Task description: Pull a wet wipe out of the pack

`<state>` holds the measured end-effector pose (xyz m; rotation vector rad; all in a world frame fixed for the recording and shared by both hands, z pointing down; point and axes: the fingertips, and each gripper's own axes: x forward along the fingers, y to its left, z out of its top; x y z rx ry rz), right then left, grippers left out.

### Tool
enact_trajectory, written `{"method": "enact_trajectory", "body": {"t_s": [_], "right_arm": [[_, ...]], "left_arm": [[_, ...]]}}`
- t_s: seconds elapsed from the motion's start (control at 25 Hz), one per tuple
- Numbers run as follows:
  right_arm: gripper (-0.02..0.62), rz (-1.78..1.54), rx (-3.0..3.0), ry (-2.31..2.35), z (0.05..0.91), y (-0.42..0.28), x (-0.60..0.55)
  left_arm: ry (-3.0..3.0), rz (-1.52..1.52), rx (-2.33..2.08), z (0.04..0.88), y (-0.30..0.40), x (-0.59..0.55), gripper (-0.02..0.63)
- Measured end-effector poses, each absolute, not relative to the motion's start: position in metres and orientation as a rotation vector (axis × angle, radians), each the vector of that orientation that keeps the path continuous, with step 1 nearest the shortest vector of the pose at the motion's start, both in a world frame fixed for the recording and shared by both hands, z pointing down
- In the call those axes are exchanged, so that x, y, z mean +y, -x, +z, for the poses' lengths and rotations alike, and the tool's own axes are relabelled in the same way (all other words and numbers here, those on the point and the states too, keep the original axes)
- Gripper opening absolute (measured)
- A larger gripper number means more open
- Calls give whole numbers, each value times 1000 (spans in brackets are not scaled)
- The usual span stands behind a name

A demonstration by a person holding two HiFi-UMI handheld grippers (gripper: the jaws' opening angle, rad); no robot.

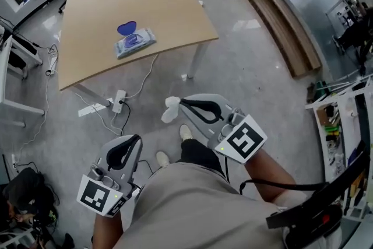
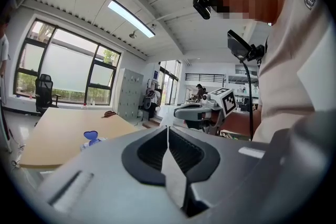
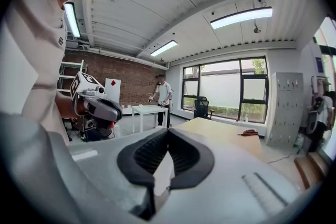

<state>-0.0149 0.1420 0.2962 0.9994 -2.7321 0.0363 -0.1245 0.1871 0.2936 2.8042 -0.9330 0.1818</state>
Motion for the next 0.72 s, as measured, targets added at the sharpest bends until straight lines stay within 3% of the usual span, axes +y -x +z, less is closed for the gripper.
{"method": "enact_trajectory", "body": {"t_s": [0.28,0.72], "right_arm": [[5,-3,-2768,-928,289,18,181],[5,-143,-2805,-841,253,-44,215]], "left_arm": [[-2803,210,-987,289,123,212,9],[-2843,209,-984,259,26,236,9]]}}
